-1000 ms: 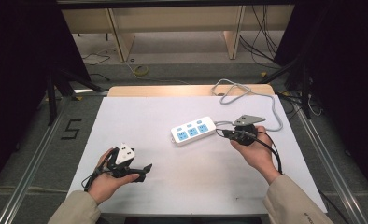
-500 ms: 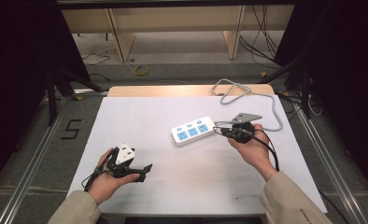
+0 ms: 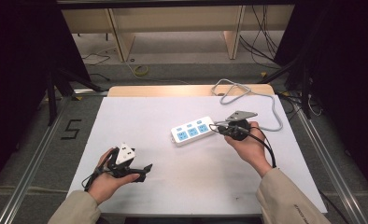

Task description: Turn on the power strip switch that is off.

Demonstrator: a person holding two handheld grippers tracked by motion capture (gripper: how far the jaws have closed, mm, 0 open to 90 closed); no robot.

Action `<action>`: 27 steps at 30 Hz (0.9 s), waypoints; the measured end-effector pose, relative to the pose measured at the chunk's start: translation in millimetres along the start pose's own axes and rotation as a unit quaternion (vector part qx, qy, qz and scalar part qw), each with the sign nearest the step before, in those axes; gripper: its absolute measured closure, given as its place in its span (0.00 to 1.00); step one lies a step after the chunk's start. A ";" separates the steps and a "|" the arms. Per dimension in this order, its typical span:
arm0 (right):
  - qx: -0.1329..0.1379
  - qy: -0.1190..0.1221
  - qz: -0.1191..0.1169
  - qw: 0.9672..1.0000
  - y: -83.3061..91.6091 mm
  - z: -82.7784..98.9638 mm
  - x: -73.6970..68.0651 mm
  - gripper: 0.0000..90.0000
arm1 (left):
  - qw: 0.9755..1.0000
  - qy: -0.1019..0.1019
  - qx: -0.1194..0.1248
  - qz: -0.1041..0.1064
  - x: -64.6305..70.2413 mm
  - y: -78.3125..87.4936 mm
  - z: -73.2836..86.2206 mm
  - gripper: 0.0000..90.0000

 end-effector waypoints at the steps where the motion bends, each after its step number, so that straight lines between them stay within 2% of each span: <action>1: 0.000 0.000 0.000 1.000 -1.1 -0.5 0.0 1.00 | 1.000 0.000 0.000 0.000 0.0 0.0 0.0 0.15; 27: -0.019 -0.006 0.006 1.000 -20.7 -8.2 7.4 1.00 | 1.000 0.000 0.001 0.002 0.3 -0.8 -0.4 0.15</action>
Point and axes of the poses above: each handheld gripper's, and its own axes: y roughly backward along the jaws, z roughly out of its underside, x roughly to its right, the point moved 8 cm from there along -y, roughly forward along the jaws, and after that the axes turned 12 degrees about -z, right-handed, at the moved point
